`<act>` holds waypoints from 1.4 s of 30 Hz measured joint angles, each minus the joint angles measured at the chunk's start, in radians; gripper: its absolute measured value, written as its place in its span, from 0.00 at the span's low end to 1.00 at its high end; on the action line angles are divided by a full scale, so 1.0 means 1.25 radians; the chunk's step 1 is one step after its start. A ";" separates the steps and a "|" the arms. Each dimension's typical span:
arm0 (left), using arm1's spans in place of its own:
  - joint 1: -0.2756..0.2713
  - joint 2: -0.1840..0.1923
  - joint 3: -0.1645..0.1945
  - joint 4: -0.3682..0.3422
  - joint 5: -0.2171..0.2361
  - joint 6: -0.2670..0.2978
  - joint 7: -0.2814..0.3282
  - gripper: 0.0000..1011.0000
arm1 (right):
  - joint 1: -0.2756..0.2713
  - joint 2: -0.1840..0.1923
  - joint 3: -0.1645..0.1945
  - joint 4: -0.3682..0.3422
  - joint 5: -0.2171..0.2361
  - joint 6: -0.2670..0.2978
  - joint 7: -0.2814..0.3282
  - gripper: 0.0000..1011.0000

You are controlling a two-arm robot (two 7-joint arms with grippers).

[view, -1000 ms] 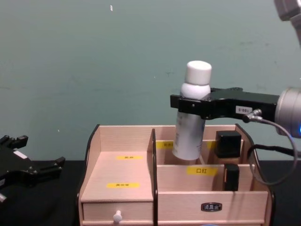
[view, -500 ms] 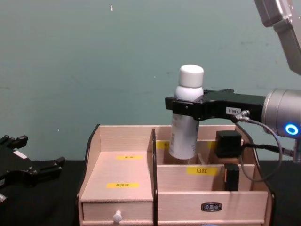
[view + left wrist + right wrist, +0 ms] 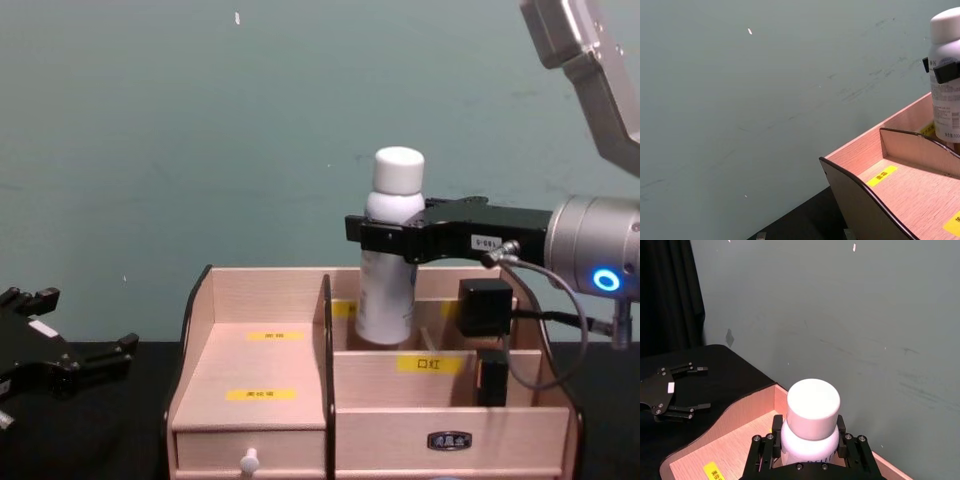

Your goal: Pick up the facial cleanser and watermelon frost from the table and place them into the tiered storage box.

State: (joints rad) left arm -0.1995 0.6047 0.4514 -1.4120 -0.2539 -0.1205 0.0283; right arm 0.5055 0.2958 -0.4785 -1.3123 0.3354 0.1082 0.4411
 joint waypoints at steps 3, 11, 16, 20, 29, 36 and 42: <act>0.000 0.000 0.000 0.000 0.000 0.000 0.000 0.99 | 0.002 -0.003 0.000 0.010 -0.001 -0.003 0.002 0.60; 0.000 0.000 0.000 0.000 0.000 0.000 0.000 0.99 | 0.007 -0.011 -0.001 0.035 -0.005 -0.009 0.009 0.60; 0.000 0.000 0.000 0.000 0.000 0.000 0.000 0.99 | 0.009 -0.016 -0.003 0.051 -0.009 -0.013 0.012 0.60; 0.000 0.000 0.000 0.000 0.000 0.000 0.000 0.99 | 0.010 -0.019 -0.004 0.063 -0.011 -0.014 0.014 0.60; 0.000 0.000 0.000 0.000 0.000 0.000 0.000 0.99 | 0.006 -0.023 -0.006 0.081 -0.014 -0.014 0.019 0.60; 0.000 0.000 0.000 0.000 0.000 0.000 0.000 0.99 | 0.003 -0.025 -0.007 0.092 -0.017 -0.012 0.020 0.60; 0.000 0.000 0.000 0.000 0.000 0.000 0.000 0.99 | 0.002 -0.027 -0.008 0.097 -0.021 -0.009 0.020 0.60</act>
State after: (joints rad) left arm -0.1995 0.6046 0.4514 -1.4120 -0.2539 -0.1205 0.0283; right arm 0.5084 0.2623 -0.4885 -1.1915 0.3090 0.0964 0.4666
